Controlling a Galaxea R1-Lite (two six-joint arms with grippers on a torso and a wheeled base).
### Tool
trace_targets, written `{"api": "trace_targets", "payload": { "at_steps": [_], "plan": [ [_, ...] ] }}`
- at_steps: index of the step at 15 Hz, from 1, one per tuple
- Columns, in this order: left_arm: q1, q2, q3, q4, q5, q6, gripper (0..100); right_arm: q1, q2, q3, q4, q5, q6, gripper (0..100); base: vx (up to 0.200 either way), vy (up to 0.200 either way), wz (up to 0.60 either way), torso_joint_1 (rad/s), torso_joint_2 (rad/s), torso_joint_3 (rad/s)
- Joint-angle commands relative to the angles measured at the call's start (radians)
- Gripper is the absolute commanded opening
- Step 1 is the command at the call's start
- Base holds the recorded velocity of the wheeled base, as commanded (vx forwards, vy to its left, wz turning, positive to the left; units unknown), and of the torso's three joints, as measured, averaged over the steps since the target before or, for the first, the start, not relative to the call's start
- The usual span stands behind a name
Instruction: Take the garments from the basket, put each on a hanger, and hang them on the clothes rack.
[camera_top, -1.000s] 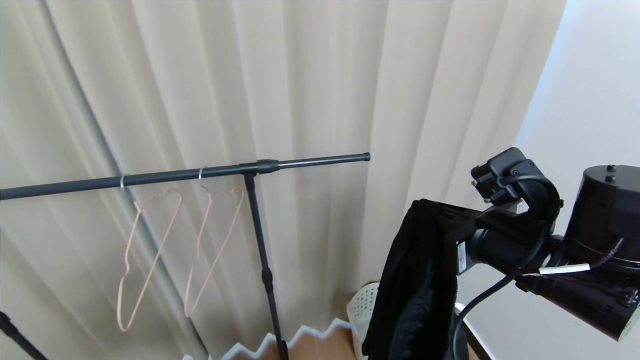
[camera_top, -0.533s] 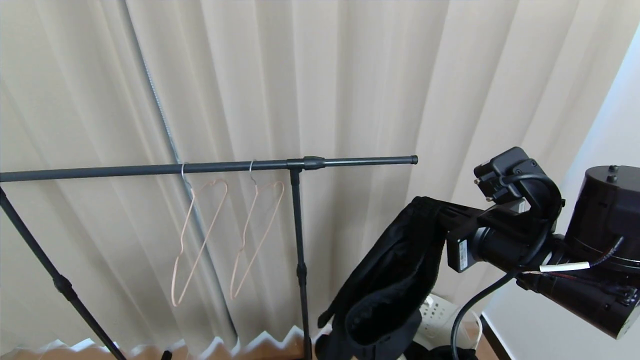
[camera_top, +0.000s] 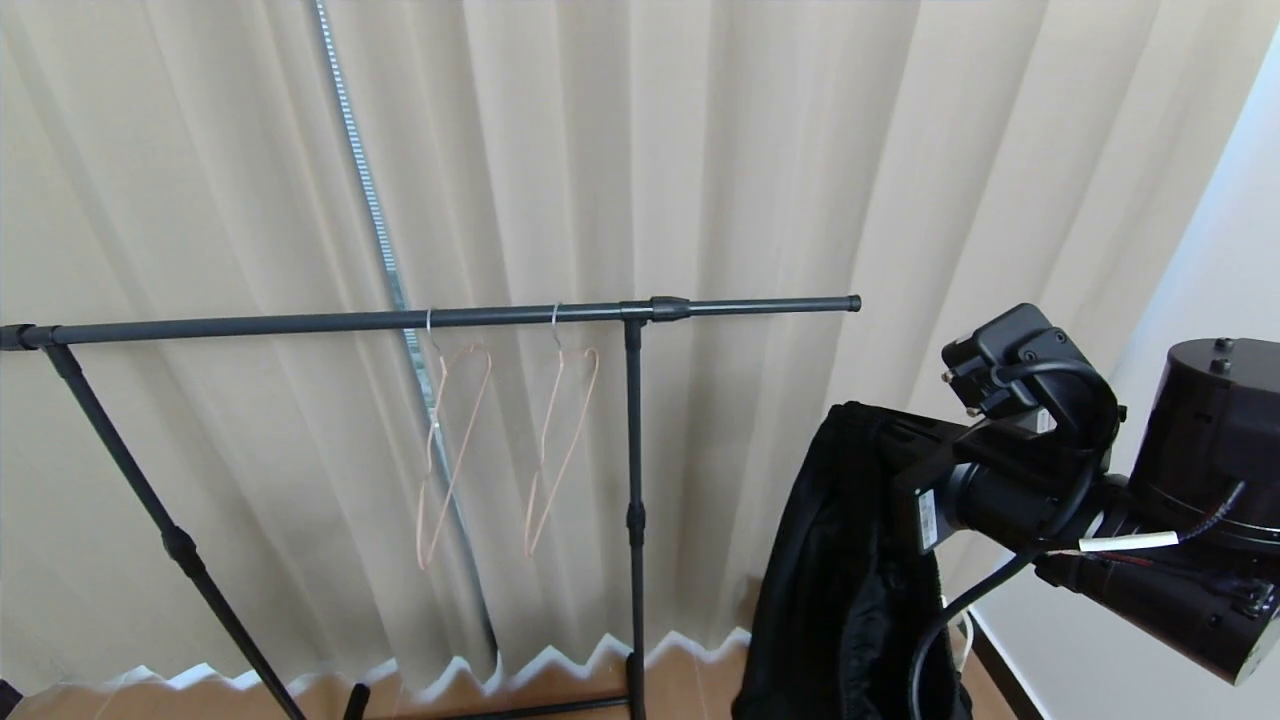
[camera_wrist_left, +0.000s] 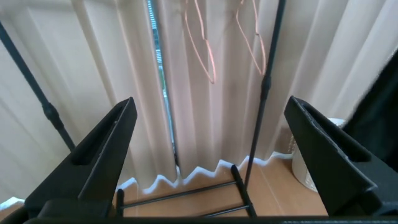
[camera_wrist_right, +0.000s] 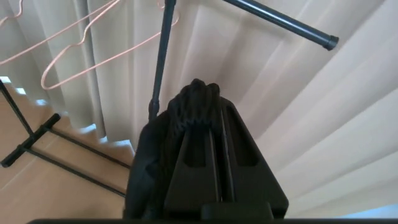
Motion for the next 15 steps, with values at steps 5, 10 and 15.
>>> {"api": "trace_targets", "payload": {
  "at_steps": [5, 10, 15],
  "plan": [
    [0.001, 0.002, 0.0, 0.0, -0.001, 0.0, 100, 0.001, -0.002, 0.002, -0.002, 0.0, 0.0, 0, -0.2, 0.0, 0.0, 0.009, 0.01, -0.002],
    [0.001, 0.002, 0.0, 0.0, -0.001, 0.0, 100, 0.001, -0.002, 0.002, -0.002, 0.0, 0.0, 0, 0.0, 0.2, 0.0, -0.006, 0.0, 0.005],
    [-0.001, 0.002, 0.0, 0.0, -0.002, 0.0, 100, 0.001, 0.0, 0.003, -0.002, 0.0, 0.0, 0, -0.16, 0.04, 0.0, 0.015, 0.0, 0.0]
  ]
}}
